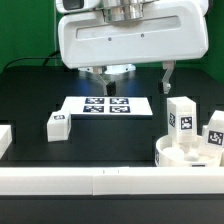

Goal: Assemble stool

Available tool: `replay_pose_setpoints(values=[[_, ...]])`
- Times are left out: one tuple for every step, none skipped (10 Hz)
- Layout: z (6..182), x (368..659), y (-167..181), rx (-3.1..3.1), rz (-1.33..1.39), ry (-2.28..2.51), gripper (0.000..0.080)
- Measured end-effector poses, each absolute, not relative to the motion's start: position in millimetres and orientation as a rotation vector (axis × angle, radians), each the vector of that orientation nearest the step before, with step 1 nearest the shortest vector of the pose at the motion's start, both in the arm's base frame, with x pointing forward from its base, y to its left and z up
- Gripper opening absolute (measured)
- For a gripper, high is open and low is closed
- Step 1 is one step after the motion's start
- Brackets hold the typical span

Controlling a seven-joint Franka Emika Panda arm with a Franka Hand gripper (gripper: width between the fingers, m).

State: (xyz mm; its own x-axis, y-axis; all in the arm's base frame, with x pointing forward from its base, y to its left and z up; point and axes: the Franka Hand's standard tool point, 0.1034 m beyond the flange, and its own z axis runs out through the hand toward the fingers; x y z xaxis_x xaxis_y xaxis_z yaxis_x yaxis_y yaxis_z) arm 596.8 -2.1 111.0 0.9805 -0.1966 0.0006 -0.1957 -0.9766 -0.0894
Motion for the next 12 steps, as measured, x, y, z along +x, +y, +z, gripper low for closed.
replay_pose_setpoints(values=[[103.8,591.8,-13.5,-3.051,-0.025,0.224,0.0649],[94.6,582.3,-38.8,-3.070,-0.044,0.188,0.0649],[89.4,577.9,-55.6,-3.082,-0.087,0.159,0.0649],[80.2,568.1,-86.1,-3.064,-0.129,0.129,0.0649],[75.2,563.4,-120.9,-3.053,-0.106,0.079,0.0649],[76.0,567.0,-121.0,-3.052,-0.115,0.122,0.0649],[74.8,567.1,-115.4,-3.050,-0.112,0.105,0.0649],[74.6,566.5,-117.5,-3.051,-0.111,0.110,0.0649],[74.4,566.5,-117.4,-3.051,-0.111,0.111,0.0649],[73.0,564.6,-118.6,-3.051,-0.106,0.114,0.0649],[63.1,549.2,-130.8,-3.064,-0.096,0.154,0.0649],[55.2,536.9,-135.8,-3.076,-0.086,0.177,0.0649]])
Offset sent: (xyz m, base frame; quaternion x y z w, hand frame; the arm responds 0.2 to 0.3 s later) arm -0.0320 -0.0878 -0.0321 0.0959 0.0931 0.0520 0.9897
